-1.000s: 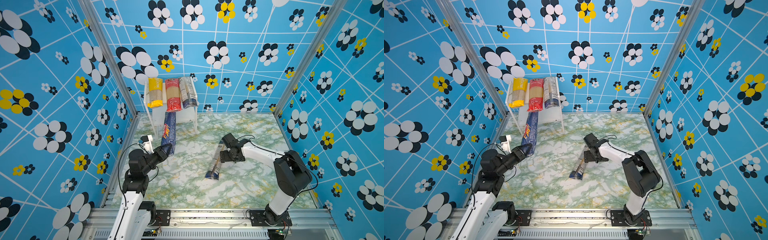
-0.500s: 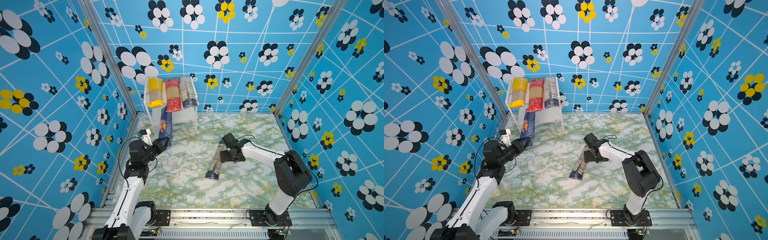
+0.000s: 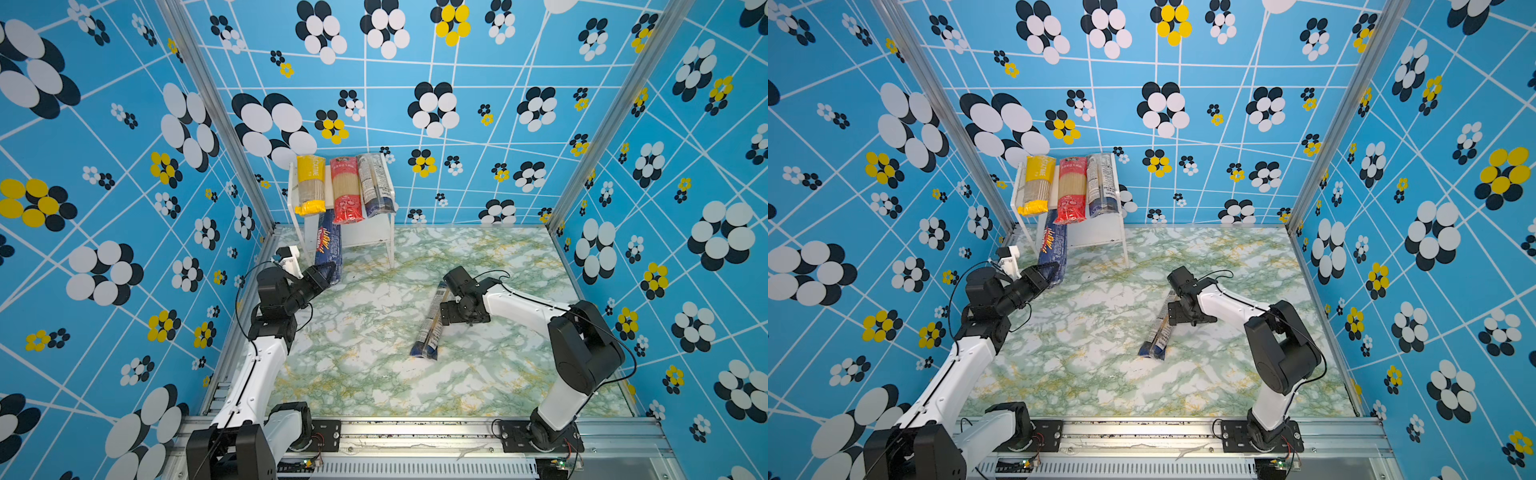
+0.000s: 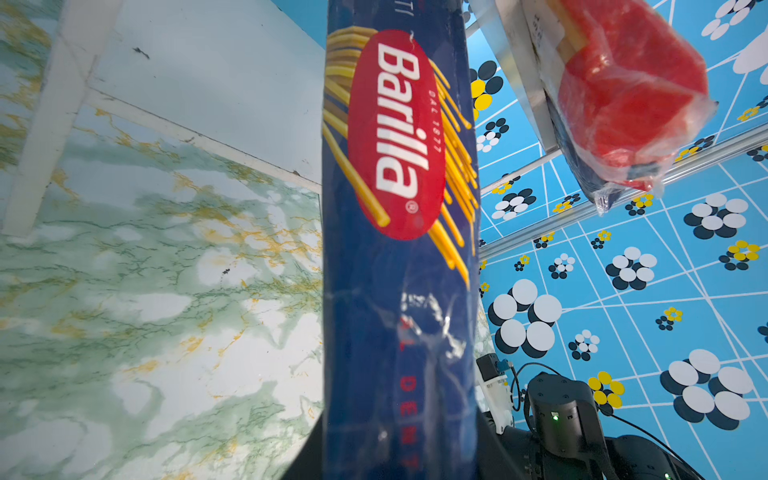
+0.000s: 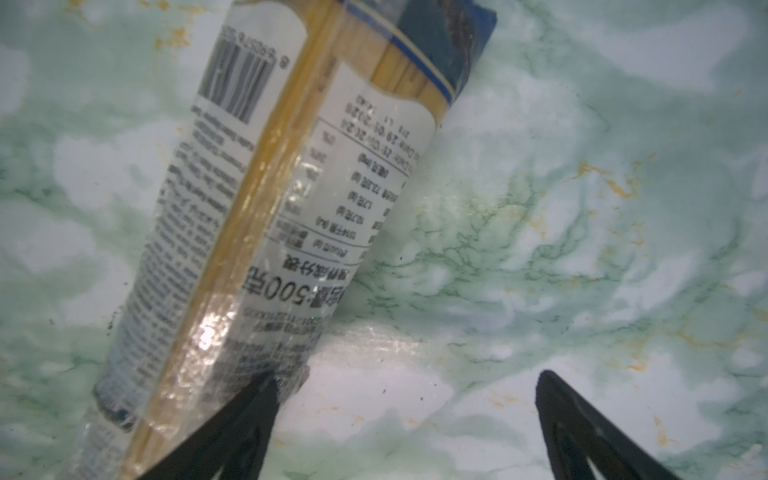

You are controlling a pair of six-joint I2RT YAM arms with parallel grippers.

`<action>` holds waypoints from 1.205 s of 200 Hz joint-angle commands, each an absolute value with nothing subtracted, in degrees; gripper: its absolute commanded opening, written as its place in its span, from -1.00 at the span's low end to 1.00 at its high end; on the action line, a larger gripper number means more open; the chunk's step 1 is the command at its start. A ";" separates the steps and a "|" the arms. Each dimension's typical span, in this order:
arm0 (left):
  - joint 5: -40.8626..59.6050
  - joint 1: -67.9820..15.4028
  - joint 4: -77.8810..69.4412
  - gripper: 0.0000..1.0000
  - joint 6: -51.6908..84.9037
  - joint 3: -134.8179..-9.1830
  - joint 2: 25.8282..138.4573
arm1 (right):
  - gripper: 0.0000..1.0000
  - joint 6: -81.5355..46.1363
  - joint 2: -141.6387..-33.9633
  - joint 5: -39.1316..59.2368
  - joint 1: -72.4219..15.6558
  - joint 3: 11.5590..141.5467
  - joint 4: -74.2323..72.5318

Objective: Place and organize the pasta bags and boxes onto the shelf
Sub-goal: 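Carry the upright Barilla box with the left gripper toward the shelf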

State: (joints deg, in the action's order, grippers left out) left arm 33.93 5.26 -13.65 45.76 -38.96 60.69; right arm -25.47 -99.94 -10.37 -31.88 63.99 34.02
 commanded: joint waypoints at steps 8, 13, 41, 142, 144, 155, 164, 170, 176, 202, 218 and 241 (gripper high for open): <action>32.87 5.74 -25.75 -1.00 42.46 -44.68 60.51 | 0.99 -25.36 -99.14 -10.96 -31.64 62.76 34.19; 32.85 5.78 -25.84 -1.00 42.45 -44.88 60.86 | 0.99 -25.37 -99.23 -10.96 -31.64 62.70 34.12; 32.70 5.74 -26.84 -1.00 42.76 -46.08 62.93 | 0.99 -25.36 -99.23 -10.85 -31.60 62.49 33.93; 32.11 5.71 -30.87 -1.00 42.98 -50.78 71.48 | 0.98 -24.95 -98.36 -11.44 -31.55 62.49 34.61; 32.06 5.69 -30.86 -1.00 42.93 -50.91 71.61 | 0.98 -24.89 -98.35 -11.39 -31.51 62.49 34.62; 31.95 5.69 -30.76 -1.00 42.74 -51.72 72.43 | 0.98 -25.04 -98.29 -11.35 -31.51 62.40 34.61; 31.82 5.59 -30.77 -1.00 42.56 -52.34 73.15 | 0.98 -25.11 -98.22 -11.42 -31.55 62.24 34.58; 31.73 5.61 -30.76 -1.00 42.55 -52.83 73.67 | 0.99 -25.10 -98.18 -11.49 -31.55 62.23 34.53; 31.73 5.62 -30.82 -1.00 42.54 -53.27 74.23 | 0.98 -25.07 -98.09 -11.46 -31.56 62.27 34.50; 32.34 5.62 -31.76 -1.00 43.05 -54.98 77.09 | 0.99 -25.23 -98.02 -11.59 -31.55 62.14 34.54; 32.34 5.62 -32.72 -1.00 43.58 -55.49 78.47 | 0.98 -25.31 -97.85 -11.62 -31.55 62.05 34.55; 32.15 5.50 -34.23 -1.00 44.28 -55.85 80.26 | 0.99 -25.34 -97.67 -11.81 -31.55 61.88 34.61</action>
State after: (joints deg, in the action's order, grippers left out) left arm 31.57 5.28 -20.71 45.45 -51.31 80.36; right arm -25.28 -99.44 -10.61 -31.83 63.24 33.82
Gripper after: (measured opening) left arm 0.310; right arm 0.991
